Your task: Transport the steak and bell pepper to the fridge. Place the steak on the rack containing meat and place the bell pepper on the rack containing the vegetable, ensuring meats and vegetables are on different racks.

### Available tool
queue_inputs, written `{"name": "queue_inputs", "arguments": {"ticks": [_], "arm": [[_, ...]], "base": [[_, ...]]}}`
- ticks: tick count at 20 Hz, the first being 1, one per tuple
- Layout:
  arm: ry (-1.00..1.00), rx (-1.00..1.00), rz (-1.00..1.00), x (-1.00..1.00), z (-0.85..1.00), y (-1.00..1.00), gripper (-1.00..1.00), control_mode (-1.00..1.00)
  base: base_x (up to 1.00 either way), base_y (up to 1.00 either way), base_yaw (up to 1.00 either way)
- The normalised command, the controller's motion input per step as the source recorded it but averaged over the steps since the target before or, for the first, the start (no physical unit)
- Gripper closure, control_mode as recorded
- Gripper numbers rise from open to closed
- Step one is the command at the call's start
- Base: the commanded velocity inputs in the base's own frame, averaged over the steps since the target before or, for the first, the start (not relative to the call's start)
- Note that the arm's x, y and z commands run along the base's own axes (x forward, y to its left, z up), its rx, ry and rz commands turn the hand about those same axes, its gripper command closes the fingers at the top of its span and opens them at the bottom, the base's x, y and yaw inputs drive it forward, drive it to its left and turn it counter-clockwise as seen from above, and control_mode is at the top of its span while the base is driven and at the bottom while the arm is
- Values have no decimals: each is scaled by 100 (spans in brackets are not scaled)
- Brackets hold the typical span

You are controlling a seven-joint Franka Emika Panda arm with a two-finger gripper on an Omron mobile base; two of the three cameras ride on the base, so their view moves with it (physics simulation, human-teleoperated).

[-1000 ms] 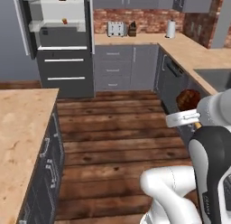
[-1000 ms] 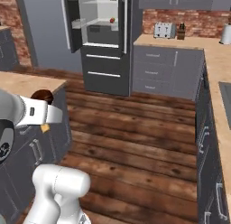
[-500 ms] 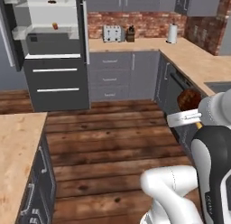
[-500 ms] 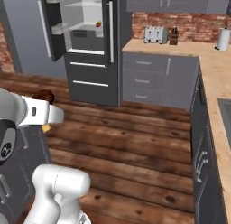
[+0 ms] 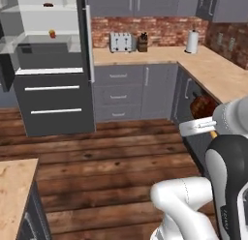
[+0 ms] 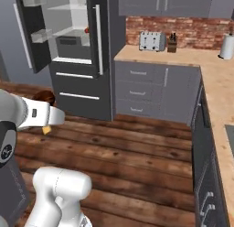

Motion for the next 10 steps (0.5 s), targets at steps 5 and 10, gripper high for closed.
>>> {"name": "queue_inputs", "arguments": {"ticks": [5,10], "arm": [[0,0,0,0,0,0,100,100],[0,0,0,0,0,0,100,100]], "base": [[100,14,-5],[100,24,-5]]}}
